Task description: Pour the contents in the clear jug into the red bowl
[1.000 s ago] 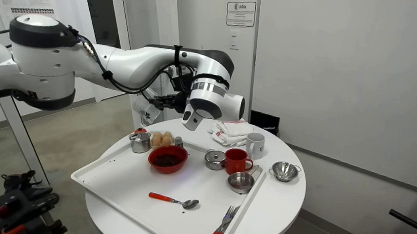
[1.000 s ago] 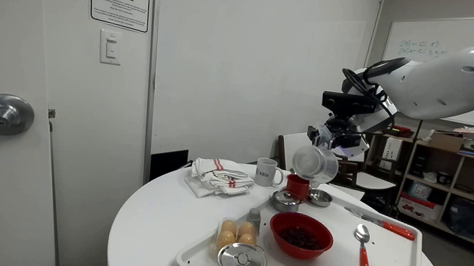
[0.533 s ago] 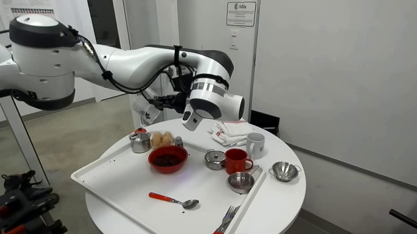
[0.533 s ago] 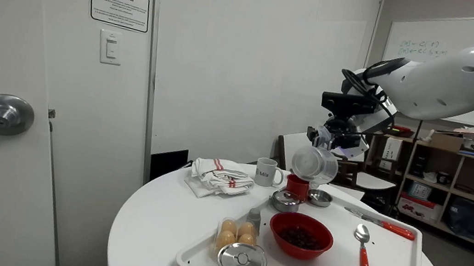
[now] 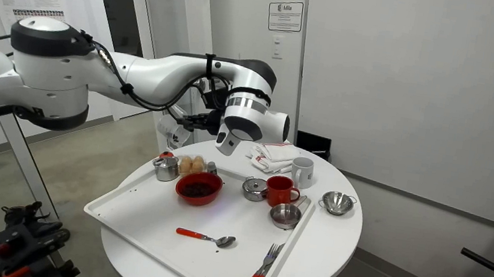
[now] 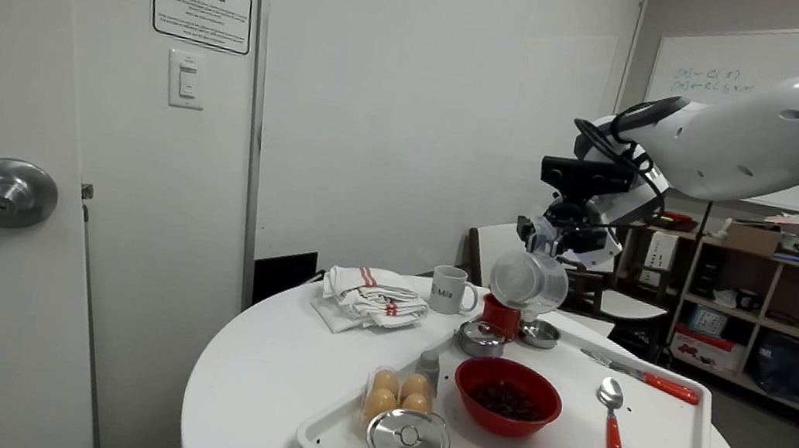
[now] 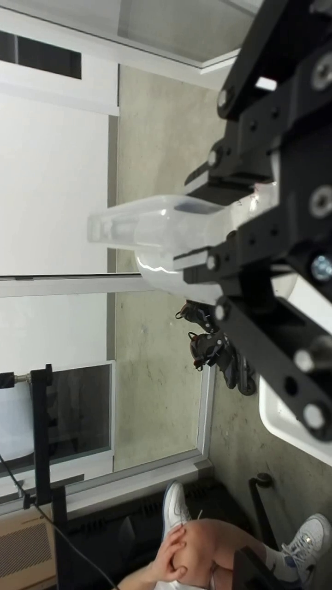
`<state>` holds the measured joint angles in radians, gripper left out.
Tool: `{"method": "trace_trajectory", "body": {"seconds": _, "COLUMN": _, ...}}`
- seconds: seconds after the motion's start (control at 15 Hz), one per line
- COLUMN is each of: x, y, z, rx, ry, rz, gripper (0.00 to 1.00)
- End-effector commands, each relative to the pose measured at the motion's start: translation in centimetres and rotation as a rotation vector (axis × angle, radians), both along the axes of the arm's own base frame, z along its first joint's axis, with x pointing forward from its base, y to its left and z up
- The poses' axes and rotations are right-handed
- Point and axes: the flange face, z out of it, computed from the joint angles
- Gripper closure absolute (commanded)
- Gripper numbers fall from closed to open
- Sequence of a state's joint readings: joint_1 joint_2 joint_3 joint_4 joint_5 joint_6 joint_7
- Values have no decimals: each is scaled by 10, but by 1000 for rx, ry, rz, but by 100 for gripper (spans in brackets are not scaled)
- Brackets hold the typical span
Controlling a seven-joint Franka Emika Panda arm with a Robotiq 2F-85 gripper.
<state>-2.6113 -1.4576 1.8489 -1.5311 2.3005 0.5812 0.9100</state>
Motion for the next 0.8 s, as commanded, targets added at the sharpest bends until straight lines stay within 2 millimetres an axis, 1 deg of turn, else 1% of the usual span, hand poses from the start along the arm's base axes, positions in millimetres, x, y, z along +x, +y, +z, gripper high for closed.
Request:
{"method": "trace_trajectory", "body": {"seconds": 0.0, "x": -3, "y": 3, "z": 1, "rx": -82, "ry": -21, "rz": -51, "gripper": 93}}
{"method": "trace_trajectory", "body": {"seconds": 0.27, "x": -5, "y": 9, "z": 3, "rx": -256, "ry": -99, "rz": -85, "gripper": 93}}
{"method": "trace_trajectory", "body": {"seconds": 0.53, "x": -9, "y": 20, "z": 9, "rx": -376, "ry": -128, "rz": -91, "gripper": 93}}
{"method": "trace_trajectory", "body": {"seconds": 0.73, "x": -13, "y": 27, "z": 19, "rx": -486, "ry": -131, "rz": -86, "gripper": 93}}
